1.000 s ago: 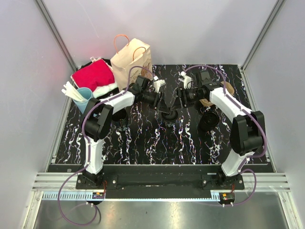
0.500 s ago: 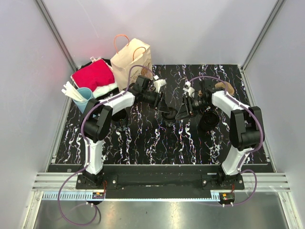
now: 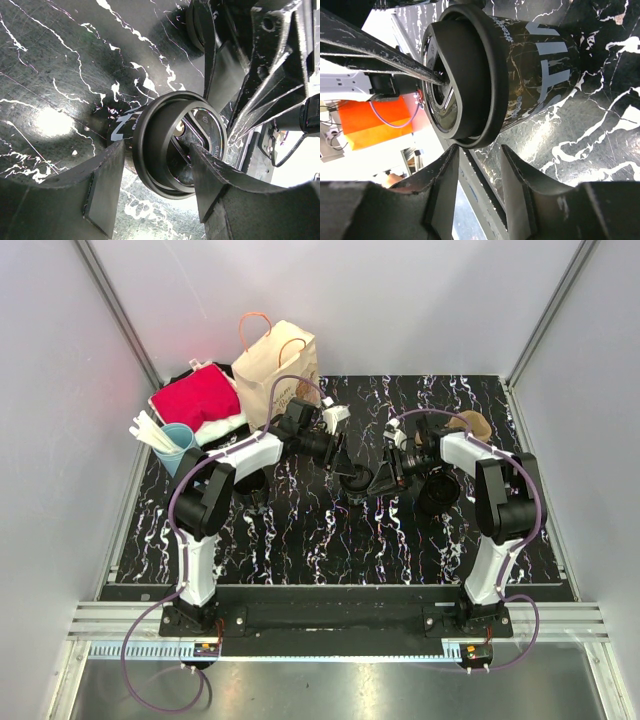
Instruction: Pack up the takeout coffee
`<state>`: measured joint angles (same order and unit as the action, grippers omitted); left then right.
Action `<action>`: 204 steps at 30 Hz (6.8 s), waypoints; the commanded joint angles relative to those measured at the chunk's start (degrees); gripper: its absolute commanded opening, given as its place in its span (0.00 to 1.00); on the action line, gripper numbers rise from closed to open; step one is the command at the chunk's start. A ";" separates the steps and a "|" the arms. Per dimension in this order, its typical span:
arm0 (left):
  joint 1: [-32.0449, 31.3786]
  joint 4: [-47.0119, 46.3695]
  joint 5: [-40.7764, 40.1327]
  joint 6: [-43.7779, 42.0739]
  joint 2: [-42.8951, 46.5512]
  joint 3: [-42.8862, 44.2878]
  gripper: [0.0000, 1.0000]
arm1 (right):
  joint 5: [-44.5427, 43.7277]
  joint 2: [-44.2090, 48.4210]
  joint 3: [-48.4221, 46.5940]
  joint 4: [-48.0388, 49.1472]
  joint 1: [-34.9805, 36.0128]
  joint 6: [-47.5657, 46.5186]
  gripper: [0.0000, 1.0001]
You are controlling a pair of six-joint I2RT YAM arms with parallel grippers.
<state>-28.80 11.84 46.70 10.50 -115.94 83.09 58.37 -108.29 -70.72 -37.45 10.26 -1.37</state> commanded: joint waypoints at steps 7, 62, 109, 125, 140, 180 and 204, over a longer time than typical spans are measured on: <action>-0.56 -0.06 -7.23 -2.94 0.54 -1.70 0.57 | 8.24 -2.19 -0.65 2.65 -1.82 2.60 0.42; -1.09 2.84 -12.95 -6.90 -2.71 -4.43 0.56 | -5.80 -7.73 0.32 12.49 -2.70 10.86 0.04; -1.17 5.04 -14.71 -8.74 -4.03 -5.92 0.57 | -25.58 -11.24 0.67 11.70 0.99 9.98 0.00; -0.74 5.30 -14.62 -8.92 -4.12 -4.69 0.57 | -18.91 -3.86 -3.64 9.50 0.99 9.01 0.03; 3.83 6.89 -1.35 -6.02 -3.33 -1.26 0.57 | -8.36 3.08 -8.03 5.64 0.99 4.71 0.36; 1.55 7.94 -15.05 -23.77 5.03 1.64 0.64 | -8.19 -19.32 -25.52 1.86 -1.47 4.97 0.54; 0.67 4.96 -18.83 -26.94 -0.34 3.66 0.66 | 5.27 -25.57 -23.51 21.98 -2.70 30.98 0.46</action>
<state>-27.99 19.64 29.30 -15.05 -115.94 84.73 61.23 -135.94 -96.47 -20.91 7.90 24.91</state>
